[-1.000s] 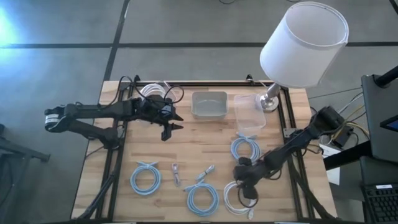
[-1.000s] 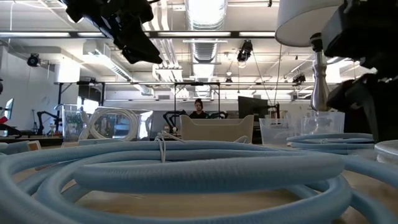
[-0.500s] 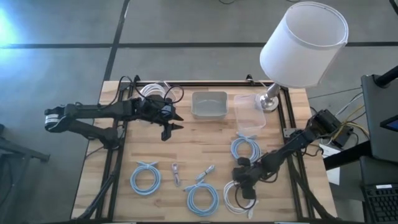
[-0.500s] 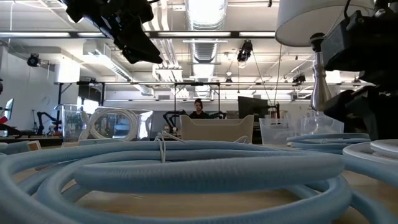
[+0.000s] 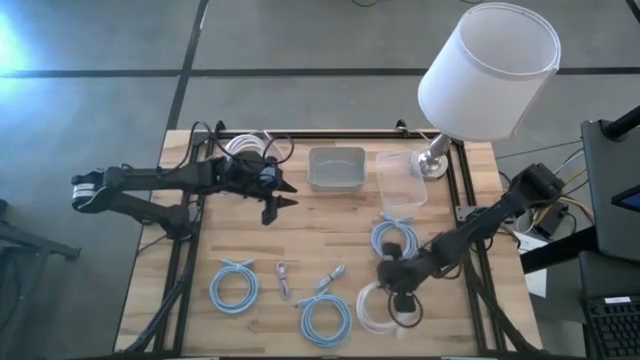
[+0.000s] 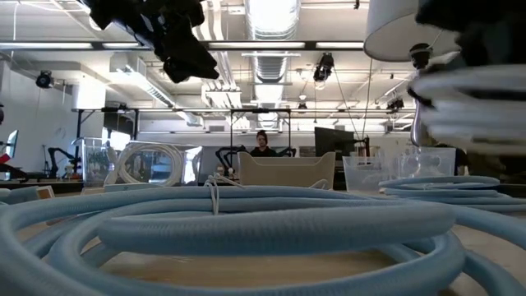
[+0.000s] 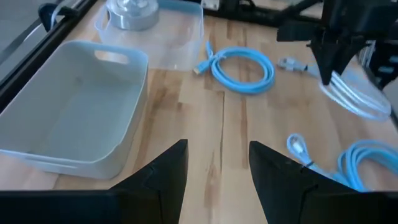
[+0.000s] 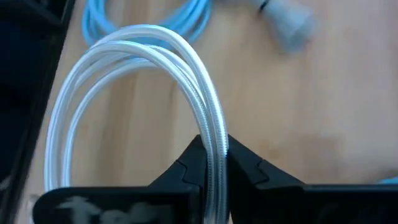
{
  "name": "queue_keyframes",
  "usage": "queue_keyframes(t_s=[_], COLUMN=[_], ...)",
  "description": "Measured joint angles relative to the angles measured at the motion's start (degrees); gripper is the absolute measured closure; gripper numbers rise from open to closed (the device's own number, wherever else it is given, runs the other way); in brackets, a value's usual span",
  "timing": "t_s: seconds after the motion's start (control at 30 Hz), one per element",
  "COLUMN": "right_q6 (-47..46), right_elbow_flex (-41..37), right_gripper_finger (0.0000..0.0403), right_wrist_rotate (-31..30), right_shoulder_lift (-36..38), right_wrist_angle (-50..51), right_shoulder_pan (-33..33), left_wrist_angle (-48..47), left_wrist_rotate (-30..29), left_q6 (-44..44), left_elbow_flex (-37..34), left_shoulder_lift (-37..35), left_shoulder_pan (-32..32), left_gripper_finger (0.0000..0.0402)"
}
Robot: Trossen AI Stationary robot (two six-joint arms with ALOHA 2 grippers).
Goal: Pick & Place USB Port
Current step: Put the large white charger cable into the left transparent bin
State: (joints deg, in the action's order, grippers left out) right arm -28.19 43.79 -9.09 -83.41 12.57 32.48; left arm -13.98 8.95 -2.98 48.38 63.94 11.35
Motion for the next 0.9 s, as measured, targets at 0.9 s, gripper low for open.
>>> queue_keyframes(t_s=[0.9], right_q6=[25.4], right_elbow_flex=[0.0], right_gripper_finger=[0.0374], right_wrist_rotate=[-20.3], right_shoulder_lift=[-1.9], right_wrist_angle=[-25.7], right_shoulder_pan=[-25.2], left_wrist_angle=[22.6], left_wrist_rotate=[-10.4], left_q6=[5.9], left_elbow_flex=[0.0], left_shoulder_lift=[10.0], left_shoulder_pan=[-4.1], left_gripper_finger=[0.0227])
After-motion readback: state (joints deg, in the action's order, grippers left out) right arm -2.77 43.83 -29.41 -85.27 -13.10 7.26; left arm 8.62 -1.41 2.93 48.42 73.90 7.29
